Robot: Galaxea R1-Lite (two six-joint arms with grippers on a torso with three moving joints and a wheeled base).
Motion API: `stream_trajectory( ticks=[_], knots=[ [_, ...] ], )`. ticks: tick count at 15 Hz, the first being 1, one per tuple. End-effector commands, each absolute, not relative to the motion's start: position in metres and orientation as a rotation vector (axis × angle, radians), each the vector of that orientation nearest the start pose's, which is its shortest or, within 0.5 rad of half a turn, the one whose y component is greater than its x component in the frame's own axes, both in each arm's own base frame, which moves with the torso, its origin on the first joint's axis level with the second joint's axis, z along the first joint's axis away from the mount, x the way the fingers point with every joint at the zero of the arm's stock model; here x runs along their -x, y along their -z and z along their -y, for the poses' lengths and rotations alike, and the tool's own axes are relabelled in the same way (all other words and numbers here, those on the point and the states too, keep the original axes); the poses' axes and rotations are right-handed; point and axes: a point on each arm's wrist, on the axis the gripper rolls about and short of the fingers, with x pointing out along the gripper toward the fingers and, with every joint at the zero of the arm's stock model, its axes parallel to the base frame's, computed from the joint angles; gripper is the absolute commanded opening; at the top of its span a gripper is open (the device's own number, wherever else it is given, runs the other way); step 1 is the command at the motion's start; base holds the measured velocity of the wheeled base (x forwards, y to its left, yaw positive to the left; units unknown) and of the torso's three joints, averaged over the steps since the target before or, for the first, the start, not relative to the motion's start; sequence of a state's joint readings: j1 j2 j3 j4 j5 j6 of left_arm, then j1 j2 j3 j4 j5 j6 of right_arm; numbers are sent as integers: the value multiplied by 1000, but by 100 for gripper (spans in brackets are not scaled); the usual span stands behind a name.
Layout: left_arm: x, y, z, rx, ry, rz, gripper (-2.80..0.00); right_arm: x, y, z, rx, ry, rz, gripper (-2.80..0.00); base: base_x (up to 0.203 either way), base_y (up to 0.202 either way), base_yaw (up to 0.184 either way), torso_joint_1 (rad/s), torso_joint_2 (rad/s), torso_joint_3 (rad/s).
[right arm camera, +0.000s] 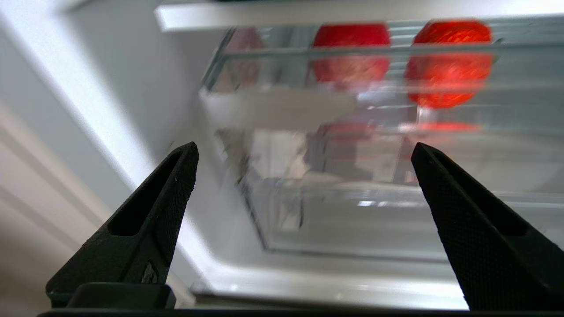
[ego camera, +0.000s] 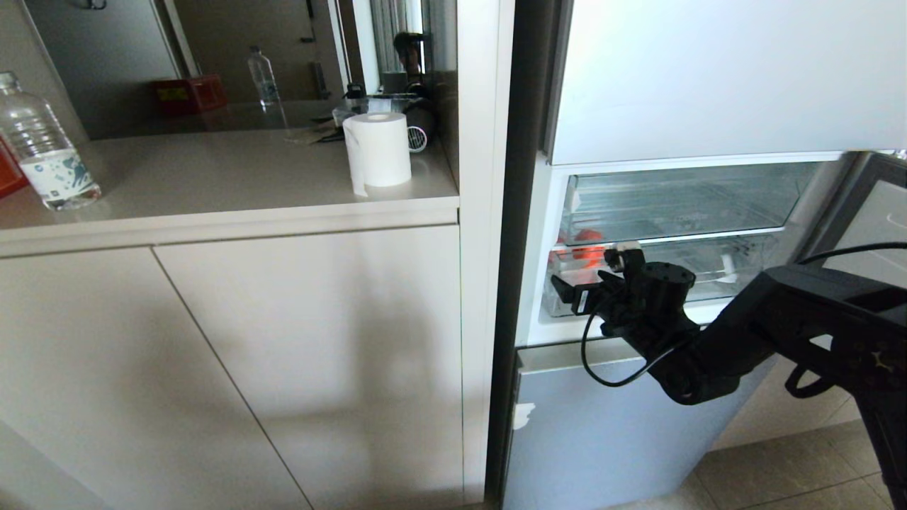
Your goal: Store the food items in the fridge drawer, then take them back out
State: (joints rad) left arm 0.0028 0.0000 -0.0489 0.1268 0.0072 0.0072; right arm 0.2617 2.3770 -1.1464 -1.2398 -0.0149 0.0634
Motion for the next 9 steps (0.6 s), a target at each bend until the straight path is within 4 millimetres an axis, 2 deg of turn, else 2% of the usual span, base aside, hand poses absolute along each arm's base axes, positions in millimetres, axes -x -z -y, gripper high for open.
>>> stream_trajectory(
  ticks=[1, 9],
  knots=[
    [27, -76, 0, -8, -10, -78, -280, -440, -66, -123, -67, -236, 21, 0, 0, 0, 0, 0, 0, 0],
    [27, -76, 0, -6, -10, -78, -280, -436, -66, -139, -69, -269, 20, 0, 0, 0, 0, 0, 0, 0]
  ],
)
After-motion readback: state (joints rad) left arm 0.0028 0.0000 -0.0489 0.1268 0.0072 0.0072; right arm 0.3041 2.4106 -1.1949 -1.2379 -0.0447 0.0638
